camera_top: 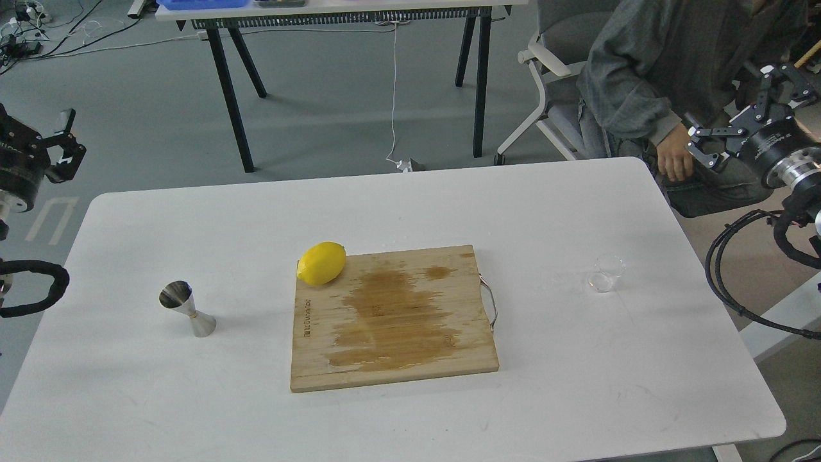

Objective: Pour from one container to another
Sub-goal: 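Move the left hand down toward the metal jigger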

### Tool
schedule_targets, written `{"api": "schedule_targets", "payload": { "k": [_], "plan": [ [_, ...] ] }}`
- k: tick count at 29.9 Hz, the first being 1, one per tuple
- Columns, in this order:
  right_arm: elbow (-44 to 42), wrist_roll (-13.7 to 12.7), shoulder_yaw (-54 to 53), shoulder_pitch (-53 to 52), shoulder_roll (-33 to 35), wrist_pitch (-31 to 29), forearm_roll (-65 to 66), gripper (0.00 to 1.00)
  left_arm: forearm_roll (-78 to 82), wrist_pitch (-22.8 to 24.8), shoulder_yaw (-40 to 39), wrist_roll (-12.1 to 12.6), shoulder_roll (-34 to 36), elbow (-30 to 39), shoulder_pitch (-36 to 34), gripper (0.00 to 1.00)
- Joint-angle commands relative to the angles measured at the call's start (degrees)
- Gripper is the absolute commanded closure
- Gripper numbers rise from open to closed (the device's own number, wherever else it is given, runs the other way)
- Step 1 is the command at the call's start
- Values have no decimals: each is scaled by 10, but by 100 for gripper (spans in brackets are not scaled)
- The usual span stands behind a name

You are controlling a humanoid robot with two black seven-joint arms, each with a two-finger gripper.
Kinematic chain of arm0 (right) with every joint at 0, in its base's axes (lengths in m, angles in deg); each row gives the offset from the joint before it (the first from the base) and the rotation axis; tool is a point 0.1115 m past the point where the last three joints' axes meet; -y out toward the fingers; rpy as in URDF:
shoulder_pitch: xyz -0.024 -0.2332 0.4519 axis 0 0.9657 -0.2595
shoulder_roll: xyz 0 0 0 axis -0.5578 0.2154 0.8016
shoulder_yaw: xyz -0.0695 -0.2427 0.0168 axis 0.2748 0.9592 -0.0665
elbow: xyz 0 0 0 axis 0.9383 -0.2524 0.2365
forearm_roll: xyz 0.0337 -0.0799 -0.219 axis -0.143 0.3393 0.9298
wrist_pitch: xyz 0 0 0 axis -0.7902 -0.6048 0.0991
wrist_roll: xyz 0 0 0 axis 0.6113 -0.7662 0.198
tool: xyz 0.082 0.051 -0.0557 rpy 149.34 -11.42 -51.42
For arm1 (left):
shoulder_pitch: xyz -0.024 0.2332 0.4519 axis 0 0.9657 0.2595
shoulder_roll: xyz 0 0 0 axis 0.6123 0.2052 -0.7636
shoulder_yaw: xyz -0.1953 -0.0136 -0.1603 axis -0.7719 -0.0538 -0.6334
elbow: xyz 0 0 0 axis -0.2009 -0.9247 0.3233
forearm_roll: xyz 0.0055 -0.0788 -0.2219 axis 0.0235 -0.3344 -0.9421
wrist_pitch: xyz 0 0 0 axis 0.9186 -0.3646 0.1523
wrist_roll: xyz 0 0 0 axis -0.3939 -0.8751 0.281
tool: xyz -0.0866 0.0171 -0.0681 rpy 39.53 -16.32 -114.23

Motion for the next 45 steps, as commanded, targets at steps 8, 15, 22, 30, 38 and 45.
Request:
{"api": "schedule_targets", "payload": {
  "k": [8, 15, 22, 30, 38, 45],
  "plan": [
    [-1, 1, 1, 0, 0, 0, 0, 1, -10, 0, -7, 0, 7, -7, 0, 0],
    [5, 3, -3, 0, 1, 0, 0, 1, 15, 0, 2, 0, 16, -21, -27, 1],
    [6, 4, -20, 0, 4, 0, -1, 1, 384, 0, 20, 0, 49, -6, -106, 1],
    [5, 4, -39, 2, 9, 0, 0, 1, 629, -56, 24, 0, 141, 239, -74, 1],
    [5, 5, -39, 7, 9, 0, -1, 1, 794, -385, 40, 0, 245, 443, 60, 1],
    [1, 5, -38, 10, 9, 0, 0, 1, 881, -560, 40, 0, 290, 456, 238, 1]
  ]
}}
